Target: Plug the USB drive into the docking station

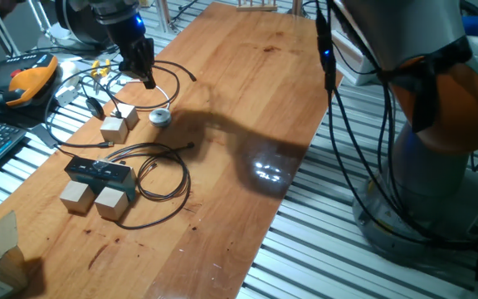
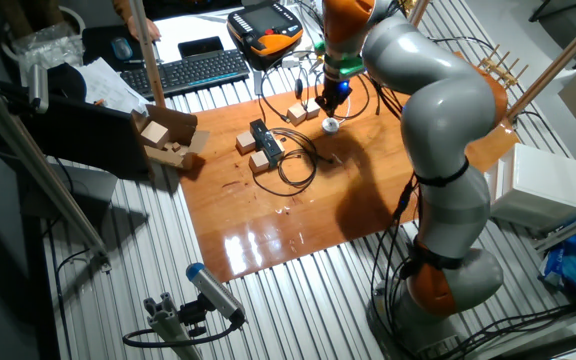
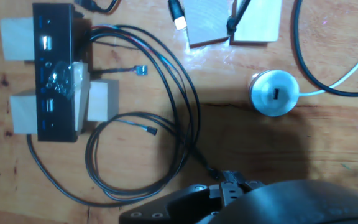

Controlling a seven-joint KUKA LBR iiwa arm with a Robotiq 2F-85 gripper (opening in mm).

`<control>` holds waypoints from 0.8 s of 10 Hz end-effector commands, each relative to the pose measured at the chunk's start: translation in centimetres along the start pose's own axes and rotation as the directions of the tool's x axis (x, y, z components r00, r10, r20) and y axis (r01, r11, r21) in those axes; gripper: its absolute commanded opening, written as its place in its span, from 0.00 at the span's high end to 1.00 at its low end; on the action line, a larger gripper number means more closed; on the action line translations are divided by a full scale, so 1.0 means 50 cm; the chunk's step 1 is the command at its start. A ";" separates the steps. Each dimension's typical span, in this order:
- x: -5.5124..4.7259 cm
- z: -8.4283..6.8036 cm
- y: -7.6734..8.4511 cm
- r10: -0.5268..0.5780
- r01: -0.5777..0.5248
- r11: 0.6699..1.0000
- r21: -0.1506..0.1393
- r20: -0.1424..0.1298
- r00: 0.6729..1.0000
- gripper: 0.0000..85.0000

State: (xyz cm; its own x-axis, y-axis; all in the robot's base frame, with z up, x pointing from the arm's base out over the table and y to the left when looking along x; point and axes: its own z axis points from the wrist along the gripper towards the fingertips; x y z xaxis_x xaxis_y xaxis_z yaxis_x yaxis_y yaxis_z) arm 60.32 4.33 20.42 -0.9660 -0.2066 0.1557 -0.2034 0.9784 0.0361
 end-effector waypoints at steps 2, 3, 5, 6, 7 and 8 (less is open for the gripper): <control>0.000 0.001 0.000 0.025 -0.025 1.000 -0.007 0.009 1.000 1.00; 0.000 0.001 0.000 0.058 -0.058 0.998 0.002 0.027 0.998 1.00; 0.000 0.001 0.000 0.146 -0.147 0.989 0.007 0.082 0.986 0.80; -0.011 0.005 -0.002 0.157 -0.159 0.987 0.007 0.116 0.981 0.60; -0.029 0.013 -0.006 0.157 -0.160 0.987 0.014 0.135 0.978 0.60; -0.050 0.017 -0.009 0.157 -0.161 0.987 0.016 0.144 0.977 0.40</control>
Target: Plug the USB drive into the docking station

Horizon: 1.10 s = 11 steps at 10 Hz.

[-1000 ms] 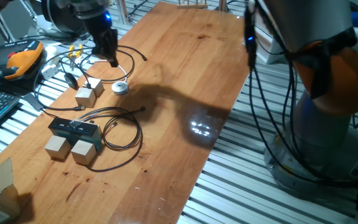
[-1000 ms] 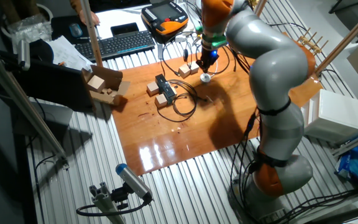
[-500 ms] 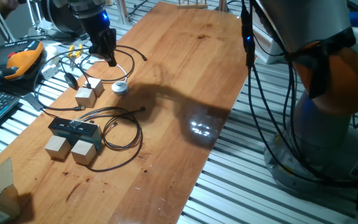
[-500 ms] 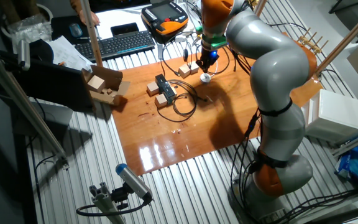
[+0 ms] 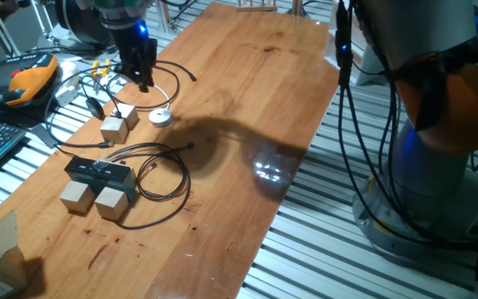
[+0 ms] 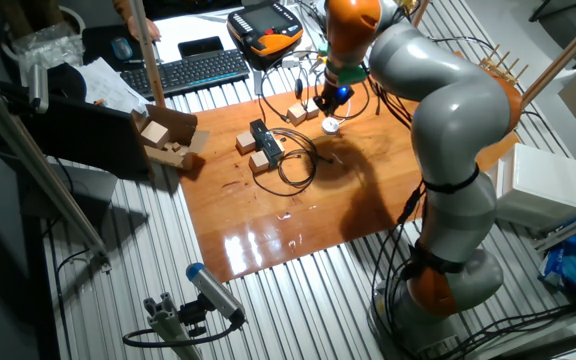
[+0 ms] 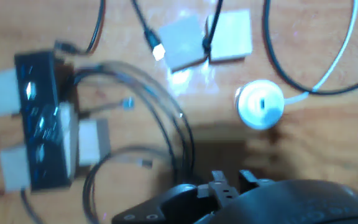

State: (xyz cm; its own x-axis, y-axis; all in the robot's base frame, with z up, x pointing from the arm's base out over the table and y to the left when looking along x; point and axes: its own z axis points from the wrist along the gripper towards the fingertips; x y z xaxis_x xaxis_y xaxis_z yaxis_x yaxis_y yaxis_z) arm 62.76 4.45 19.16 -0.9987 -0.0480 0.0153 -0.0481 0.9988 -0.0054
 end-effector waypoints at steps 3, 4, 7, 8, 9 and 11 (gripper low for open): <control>-0.054 0.011 0.003 0.001 -0.001 1.000 -0.001 0.014 1.000 0.40; -0.064 0.022 0.004 0.001 -0.002 1.000 0.009 0.032 0.999 0.40; -0.102 0.064 0.006 -0.014 0.014 1.000 -0.003 0.053 0.999 0.40; -0.110 0.075 0.009 -0.021 0.021 1.000 0.001 0.058 0.998 0.40; -0.118 0.087 0.011 -0.031 0.031 1.000 0.004 0.068 0.997 0.40; -0.135 0.100 0.013 -0.051 0.052 0.999 -0.012 0.069 0.996 0.40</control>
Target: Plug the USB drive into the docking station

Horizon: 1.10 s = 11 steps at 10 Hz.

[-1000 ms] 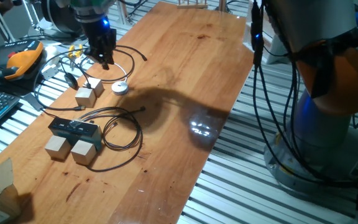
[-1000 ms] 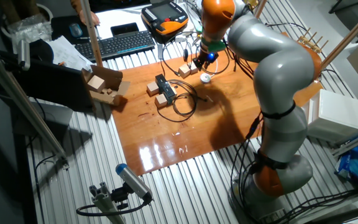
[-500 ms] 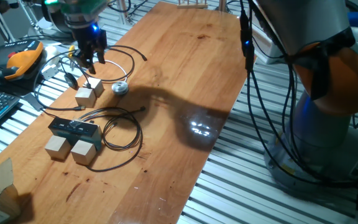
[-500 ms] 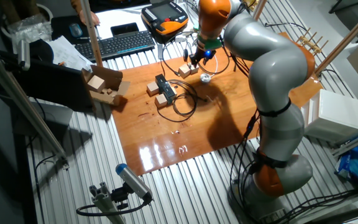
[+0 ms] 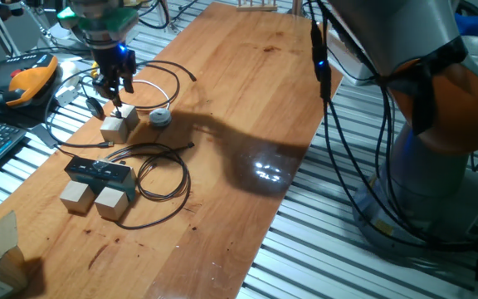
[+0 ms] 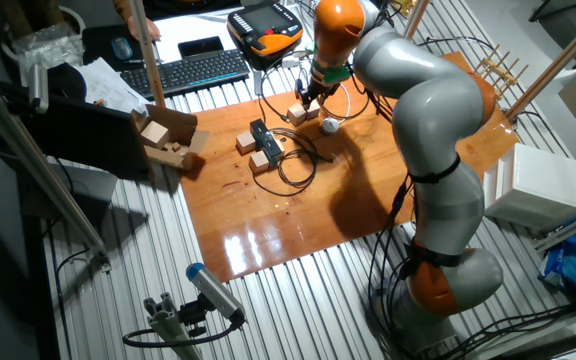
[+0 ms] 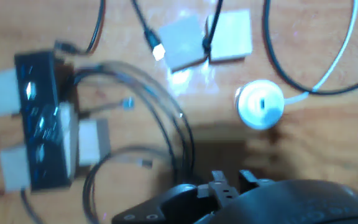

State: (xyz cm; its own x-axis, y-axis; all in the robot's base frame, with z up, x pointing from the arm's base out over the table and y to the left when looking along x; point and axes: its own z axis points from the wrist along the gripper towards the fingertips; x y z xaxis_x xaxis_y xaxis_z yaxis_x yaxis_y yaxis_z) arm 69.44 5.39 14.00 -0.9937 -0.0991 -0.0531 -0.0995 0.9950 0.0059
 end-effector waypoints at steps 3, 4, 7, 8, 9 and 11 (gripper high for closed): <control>-0.028 0.015 -0.005 -0.020 0.019 1.000 0.011 0.014 1.000 0.40; -0.034 0.023 -0.008 -0.025 0.025 1.000 0.007 0.016 1.000 0.40; -0.040 0.059 -0.003 -0.034 0.034 0.999 0.007 0.040 0.999 0.40; -0.041 0.070 -0.003 -0.037 0.037 0.999 0.003 0.045 0.998 0.40; -0.042 0.075 -0.001 -0.039 0.039 0.999 0.003 0.046 0.998 0.40; -0.044 0.081 -0.001 -0.053 0.053 0.999 0.013 0.051 0.997 0.40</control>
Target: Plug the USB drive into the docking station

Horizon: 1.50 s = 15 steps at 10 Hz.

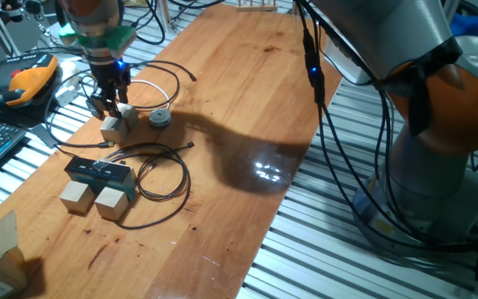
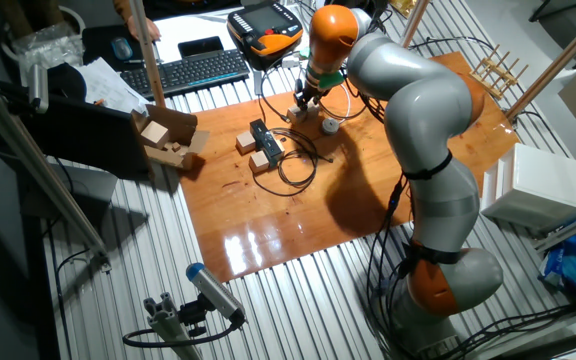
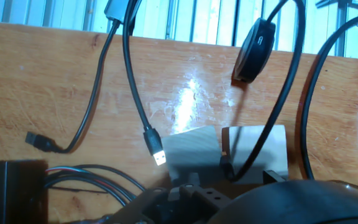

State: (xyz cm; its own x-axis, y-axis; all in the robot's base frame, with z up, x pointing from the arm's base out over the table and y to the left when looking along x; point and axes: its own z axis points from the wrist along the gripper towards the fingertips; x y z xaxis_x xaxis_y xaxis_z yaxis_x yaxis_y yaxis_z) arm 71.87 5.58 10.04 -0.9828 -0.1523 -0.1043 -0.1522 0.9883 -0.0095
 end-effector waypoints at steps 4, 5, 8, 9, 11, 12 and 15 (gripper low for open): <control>0.000 0.017 -0.002 -0.009 0.009 1.000 -0.006 0.010 1.000 0.40; 0.001 0.019 -0.001 -0.012 0.012 1.000 -0.008 0.009 1.000 0.40; -0.005 0.012 0.005 -0.013 0.013 1.000 0.002 0.001 1.000 0.40; -0.007 0.010 0.008 -0.008 0.008 1.000 -0.003 -0.012 1.000 0.40; -0.010 0.005 0.010 0.003 -0.003 0.999 -0.041 -0.020 1.000 0.40; -0.013 0.001 0.011 0.003 -0.003 0.999 -0.041 -0.019 1.000 0.40; -0.017 -0.003 0.013 -0.013 0.013 0.999 -0.035 -0.022 1.000 0.40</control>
State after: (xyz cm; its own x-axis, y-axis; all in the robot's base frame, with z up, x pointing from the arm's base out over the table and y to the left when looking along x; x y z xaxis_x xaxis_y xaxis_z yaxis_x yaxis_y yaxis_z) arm 72.57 6.34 10.29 -0.9827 -0.1661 -0.0819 -0.1686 0.9854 0.0237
